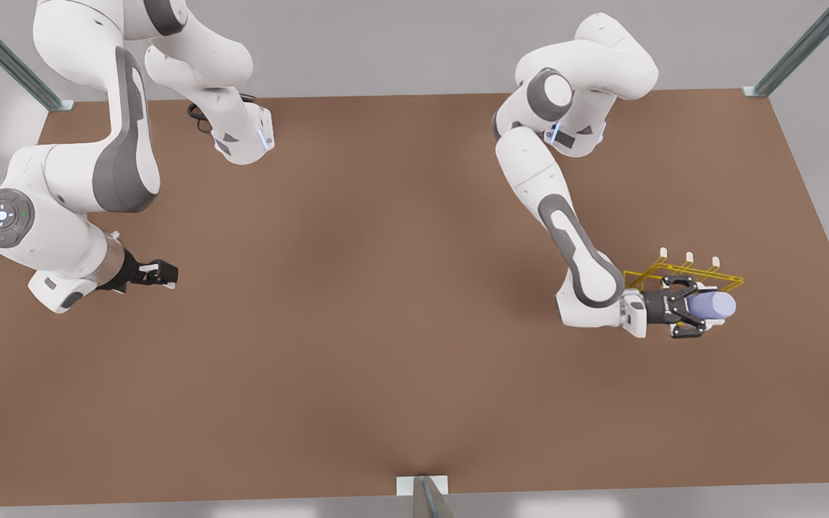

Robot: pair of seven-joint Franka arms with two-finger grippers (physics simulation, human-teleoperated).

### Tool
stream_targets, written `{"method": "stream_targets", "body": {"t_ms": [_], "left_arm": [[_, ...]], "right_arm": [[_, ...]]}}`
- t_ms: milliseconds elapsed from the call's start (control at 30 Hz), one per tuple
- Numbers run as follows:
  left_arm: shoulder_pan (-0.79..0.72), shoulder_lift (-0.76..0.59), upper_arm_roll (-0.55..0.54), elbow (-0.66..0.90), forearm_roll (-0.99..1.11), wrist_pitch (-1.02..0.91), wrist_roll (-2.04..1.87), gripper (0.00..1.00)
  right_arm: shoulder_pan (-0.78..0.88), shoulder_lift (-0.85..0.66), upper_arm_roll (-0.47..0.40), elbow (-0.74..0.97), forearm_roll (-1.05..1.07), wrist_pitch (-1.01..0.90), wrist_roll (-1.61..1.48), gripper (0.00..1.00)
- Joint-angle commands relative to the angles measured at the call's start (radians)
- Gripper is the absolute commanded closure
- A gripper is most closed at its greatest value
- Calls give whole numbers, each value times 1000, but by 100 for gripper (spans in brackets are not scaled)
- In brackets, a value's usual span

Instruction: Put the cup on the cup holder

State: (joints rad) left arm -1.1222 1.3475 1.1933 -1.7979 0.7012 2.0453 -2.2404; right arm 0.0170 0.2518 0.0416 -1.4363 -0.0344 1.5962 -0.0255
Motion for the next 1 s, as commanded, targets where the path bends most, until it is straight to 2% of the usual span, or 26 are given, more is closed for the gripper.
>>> {"method": "stream_targets", "body": {"t_ms": [0, 433, 467, 500, 700, 767, 833, 867, 900, 933, 967], "left_arm": [[9, -1, 5, 0, 21, 36, -27, 29], [-5, 7, 2, -63, 54, 50, -36, 29], [-5, 7, 2, -63, 54, 49, -35, 8], [-7, 9, 0, -61, 54, 47, -36, 0], [-28, -8, -9, -61, 52, 29, -19, 0], [-116, -149, -23, -61, 34, -74, 13, 0], [-128, -203, -34, -57, -6, -83, 64, 0], [-151, -426, -104, -54, -47, -155, 311, 0], [-139, -684, -242, -12, -146, -319, 655, 0], [-142, -768, -265, 115, -445, -477, 1131, 0], [-108, -768, -256, 323, -650, -678, 1556, 0]], "right_arm": [[0, 0, 0, 0, 1, -1, -1, 0], [0, 0, 0, 0, 2, -1, -2, 0], [0, 0, 0, 0, 2, 1, -2, 0], [0, 0, 0, 0, 1, 1, -2, 0], [0, 0, 0, 0, 1, -1, -2, 0], [-2, 0, 0, 0, 1, 1, -2, 0], [-2, 0, 0, 0, 1, 1, -2, 0], [-3, 0, 0, -1, 1, 1, -2, 0], [-3, 0, 0, -1, 1, 1, -2, 0], [1, 0, 0, -1, 1, -1, -1, 0], [1, 0, 0, 0, -1, 1, -1, 0]]}}
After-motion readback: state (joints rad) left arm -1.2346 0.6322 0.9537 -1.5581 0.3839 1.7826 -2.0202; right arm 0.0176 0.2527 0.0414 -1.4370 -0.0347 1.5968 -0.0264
